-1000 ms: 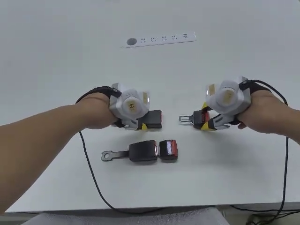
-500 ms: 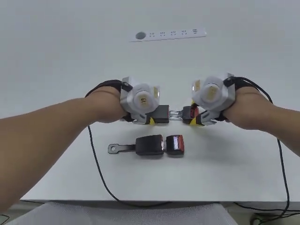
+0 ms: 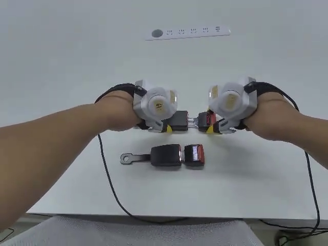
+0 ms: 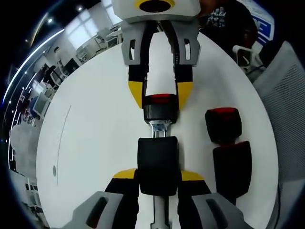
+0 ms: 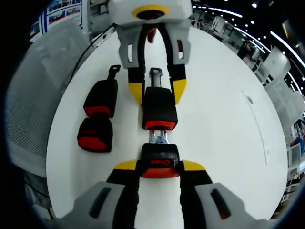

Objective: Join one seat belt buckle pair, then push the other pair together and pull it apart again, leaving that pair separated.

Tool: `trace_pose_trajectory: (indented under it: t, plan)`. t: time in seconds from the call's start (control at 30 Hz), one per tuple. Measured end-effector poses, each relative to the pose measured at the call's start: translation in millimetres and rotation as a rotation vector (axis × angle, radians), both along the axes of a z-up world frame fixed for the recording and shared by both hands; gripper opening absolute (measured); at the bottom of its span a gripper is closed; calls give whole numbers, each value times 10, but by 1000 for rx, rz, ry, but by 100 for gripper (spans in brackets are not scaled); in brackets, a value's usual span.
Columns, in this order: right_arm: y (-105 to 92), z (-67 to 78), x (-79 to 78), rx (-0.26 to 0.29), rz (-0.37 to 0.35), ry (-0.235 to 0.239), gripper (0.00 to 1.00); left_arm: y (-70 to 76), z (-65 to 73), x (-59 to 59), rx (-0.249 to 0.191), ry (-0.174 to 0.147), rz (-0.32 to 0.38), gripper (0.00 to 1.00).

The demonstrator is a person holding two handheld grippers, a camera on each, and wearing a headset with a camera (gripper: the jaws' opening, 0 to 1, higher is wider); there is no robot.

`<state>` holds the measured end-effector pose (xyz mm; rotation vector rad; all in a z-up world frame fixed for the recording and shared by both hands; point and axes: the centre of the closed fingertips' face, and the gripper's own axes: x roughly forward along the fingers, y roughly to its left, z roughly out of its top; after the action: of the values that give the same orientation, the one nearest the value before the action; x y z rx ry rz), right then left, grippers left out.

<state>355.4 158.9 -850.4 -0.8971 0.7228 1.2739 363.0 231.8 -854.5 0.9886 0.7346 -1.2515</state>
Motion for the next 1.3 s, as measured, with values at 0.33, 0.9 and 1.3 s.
trace_pose_trajectory:
  t: [0.33,0.9,1.3]
  plan:
    - [16,-14,25,-16,16,-7,30,-8,-8,1,-3,-14,-32,30]
    - [183,-50,70,15,-27,-9,30,11,-11,15,-22,-21,32,31]
    - [25,-39,51,-4,-24,-11,30,17,-18,13,-9,-15,36,31]
